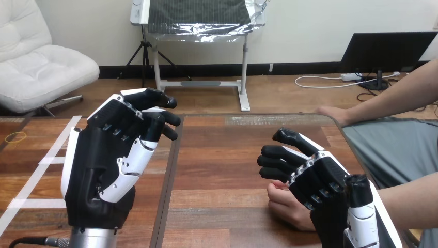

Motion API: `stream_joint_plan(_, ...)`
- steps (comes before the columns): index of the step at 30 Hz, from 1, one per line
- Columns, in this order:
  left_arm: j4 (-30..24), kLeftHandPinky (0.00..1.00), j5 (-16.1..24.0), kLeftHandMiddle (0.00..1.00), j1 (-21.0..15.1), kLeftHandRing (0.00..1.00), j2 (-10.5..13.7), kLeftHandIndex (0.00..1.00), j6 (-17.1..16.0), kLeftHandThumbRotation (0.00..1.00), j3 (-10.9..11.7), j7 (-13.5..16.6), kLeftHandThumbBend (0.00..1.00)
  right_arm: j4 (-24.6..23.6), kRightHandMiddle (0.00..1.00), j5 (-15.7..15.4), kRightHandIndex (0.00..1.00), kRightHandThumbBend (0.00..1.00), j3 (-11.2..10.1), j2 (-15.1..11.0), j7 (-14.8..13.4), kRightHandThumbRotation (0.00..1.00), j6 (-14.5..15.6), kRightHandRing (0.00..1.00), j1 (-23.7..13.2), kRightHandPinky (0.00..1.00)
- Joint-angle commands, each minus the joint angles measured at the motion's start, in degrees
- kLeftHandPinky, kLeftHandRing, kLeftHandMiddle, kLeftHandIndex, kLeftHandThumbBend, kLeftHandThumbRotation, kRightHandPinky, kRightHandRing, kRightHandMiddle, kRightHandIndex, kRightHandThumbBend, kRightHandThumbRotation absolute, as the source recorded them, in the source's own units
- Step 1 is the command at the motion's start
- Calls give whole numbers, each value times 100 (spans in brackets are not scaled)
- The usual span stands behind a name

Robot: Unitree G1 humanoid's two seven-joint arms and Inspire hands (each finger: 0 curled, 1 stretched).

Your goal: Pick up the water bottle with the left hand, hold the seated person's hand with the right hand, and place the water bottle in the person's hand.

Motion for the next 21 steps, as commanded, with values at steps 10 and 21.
stream_joint_plan(10, -220, 42, -48, 61, 392, 53, -18, 56, 18, 33, -175, -26, 48, -250, 78, -22, 82, 57, -47, 21, -19, 100, -31, 77, -199, 76)
stream_joint_plan(21, -289, 53, 400, 79, 455, 72, 60, 80, 24, 3, -144, 65, 86, -230, 78, -23, 82, 56, -49, 17, -2, 100, -62, 77, -200, 76)
